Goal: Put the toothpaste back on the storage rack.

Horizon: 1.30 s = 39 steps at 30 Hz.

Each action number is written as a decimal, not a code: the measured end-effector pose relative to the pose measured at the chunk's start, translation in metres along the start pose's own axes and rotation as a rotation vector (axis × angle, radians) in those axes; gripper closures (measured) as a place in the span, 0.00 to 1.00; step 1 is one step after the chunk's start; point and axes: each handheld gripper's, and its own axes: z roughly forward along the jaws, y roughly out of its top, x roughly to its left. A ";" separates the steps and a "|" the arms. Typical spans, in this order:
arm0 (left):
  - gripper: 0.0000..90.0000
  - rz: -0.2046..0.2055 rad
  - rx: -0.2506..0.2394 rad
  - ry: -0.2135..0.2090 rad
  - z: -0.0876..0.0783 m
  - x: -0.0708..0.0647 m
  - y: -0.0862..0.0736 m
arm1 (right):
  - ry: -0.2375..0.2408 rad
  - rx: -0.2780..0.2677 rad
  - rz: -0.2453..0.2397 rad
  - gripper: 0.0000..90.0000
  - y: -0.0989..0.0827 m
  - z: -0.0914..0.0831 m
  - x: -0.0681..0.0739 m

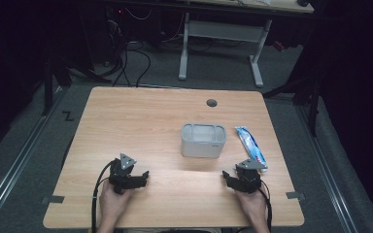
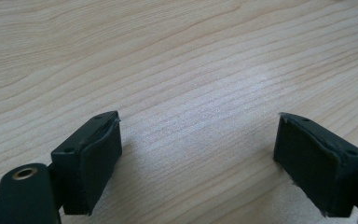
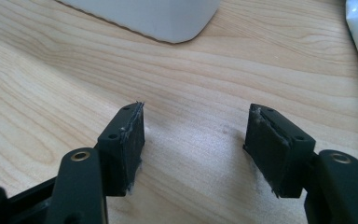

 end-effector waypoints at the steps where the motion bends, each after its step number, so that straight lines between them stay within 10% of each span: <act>1: 0.17 0.000 0.000 0.000 0.000 0.000 0.000 | 0.000 0.001 0.001 0.42 0.000 0.000 0.000; 32: 0.18 -0.009 -0.002 0.009 0.000 0.000 0.000 | -0.068 -0.109 0.002 0.59 0.024 -0.049 -0.029; 39: 0.18 -0.009 -0.002 0.010 0.000 0.000 0.000 | -0.083 -0.025 0.031 0.48 0.044 -0.043 -0.044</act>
